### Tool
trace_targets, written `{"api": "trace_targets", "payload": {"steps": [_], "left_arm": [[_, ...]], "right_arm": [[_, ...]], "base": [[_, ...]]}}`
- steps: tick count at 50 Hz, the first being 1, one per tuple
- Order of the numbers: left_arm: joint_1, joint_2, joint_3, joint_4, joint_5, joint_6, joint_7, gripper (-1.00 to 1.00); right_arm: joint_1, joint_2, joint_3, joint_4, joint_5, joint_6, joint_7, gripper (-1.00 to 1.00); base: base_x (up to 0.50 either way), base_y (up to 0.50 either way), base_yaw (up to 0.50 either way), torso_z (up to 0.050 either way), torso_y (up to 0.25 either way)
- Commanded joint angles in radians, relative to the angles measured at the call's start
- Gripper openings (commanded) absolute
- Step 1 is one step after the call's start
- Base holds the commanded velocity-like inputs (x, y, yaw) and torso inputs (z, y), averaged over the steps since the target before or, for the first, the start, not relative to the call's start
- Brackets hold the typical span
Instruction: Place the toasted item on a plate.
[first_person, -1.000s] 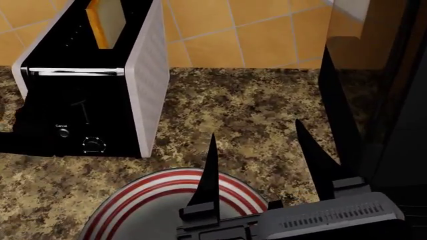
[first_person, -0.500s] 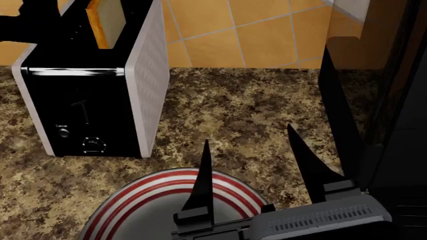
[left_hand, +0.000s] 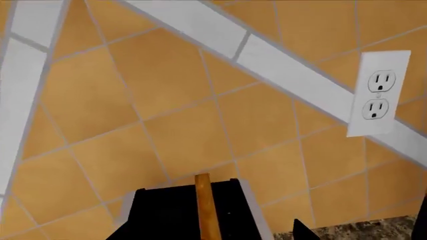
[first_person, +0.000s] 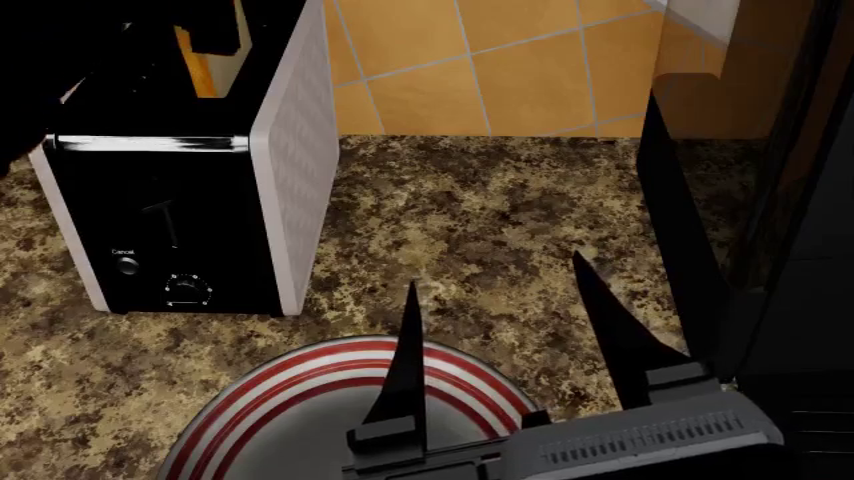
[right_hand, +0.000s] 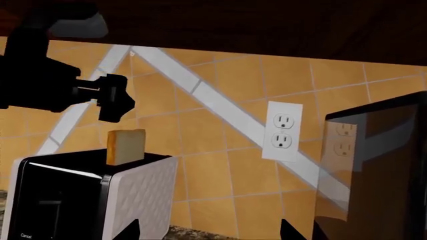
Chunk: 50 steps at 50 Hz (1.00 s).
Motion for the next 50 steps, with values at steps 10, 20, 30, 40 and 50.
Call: {"api": "trace_targets", "payload": {"steps": [10,20,30,40,50], "left_arm": [[-0.116,0.05,0.058,-0.485,0.023,0.278,0.025,1.0],[-0.141,0.069,0.084,-0.635,0.021,0.366,0.031,1.0],[-0.17,0.079,0.112,-0.751,0.007,0.428,0.033,1.0],[-0.161,0.072,0.124,-0.741,-0.017,0.407,0.026,1.0],[-0.192,0.08,0.136,-0.838,-0.023,0.458,0.028,1.0]], "right_arm": [[-0.01,0.012,0.003,0.003,0.007,-0.013,0.01,1.0],[-0.009,0.017,-0.005,0.004,0.008,-0.015,0.012,1.0],[-0.012,0.023,-0.003,-0.002,0.015,-0.015,0.016,1.0],[0.003,0.022,-0.012,0.015,0.013,-0.019,0.02,1.0],[-0.003,0.026,-0.008,0.01,0.021,-0.022,0.025,1.0]], "base": [[0.0,0.0,0.0,0.0,0.0],[0.0,0.0,0.0,0.0,0.0],[0.0,0.0,0.0,0.0,0.0],[0.0,0.0,0.0,0.0,0.0],[0.0,0.0,0.0,0.0,0.0]]}}
